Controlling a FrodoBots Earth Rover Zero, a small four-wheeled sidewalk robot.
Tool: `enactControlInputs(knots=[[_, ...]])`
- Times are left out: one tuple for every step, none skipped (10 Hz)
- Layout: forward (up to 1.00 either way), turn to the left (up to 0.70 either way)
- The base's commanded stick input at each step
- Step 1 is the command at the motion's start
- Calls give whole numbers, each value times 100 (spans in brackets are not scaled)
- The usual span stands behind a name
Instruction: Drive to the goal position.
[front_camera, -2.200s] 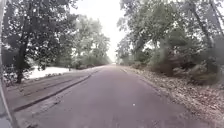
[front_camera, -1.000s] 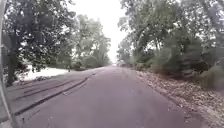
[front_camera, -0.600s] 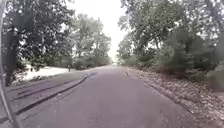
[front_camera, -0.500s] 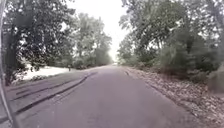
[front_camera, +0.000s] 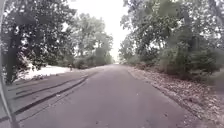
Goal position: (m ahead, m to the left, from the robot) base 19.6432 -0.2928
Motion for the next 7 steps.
enactControlInputs(knots=[[70, 0], [70, 0], [70, 0], [70, 0], [70, 0], [70, 0], [70, 0]])
